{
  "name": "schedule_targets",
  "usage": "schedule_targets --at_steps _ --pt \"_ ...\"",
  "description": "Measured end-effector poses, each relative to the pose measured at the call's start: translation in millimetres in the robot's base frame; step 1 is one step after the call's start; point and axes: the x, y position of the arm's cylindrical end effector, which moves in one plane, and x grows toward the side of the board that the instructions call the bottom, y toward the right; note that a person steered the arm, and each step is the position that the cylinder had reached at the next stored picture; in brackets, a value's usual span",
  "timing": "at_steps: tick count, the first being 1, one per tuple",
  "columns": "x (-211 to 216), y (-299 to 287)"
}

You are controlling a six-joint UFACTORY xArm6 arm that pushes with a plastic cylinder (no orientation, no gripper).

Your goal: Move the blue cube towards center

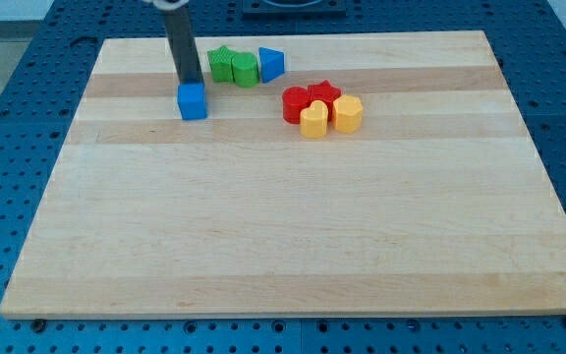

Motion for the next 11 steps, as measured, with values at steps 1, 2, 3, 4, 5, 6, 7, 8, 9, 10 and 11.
schedule_targets --at_steps 1,2,3,4,5,6,7,8,9,10,11 --pt "46.6 0.0" --pt "46.1 -3.1" --pt "27.0 -32.9" --pt "60.9 -46.2" --pt "104.9 -29.3" --pt "124.1 33.2" --pt "124.1 33.0" --pt "118.0 -16.2" --pt "91.2 -34.1" --pt "76.4 0.9" --pt "94.6 48.2"
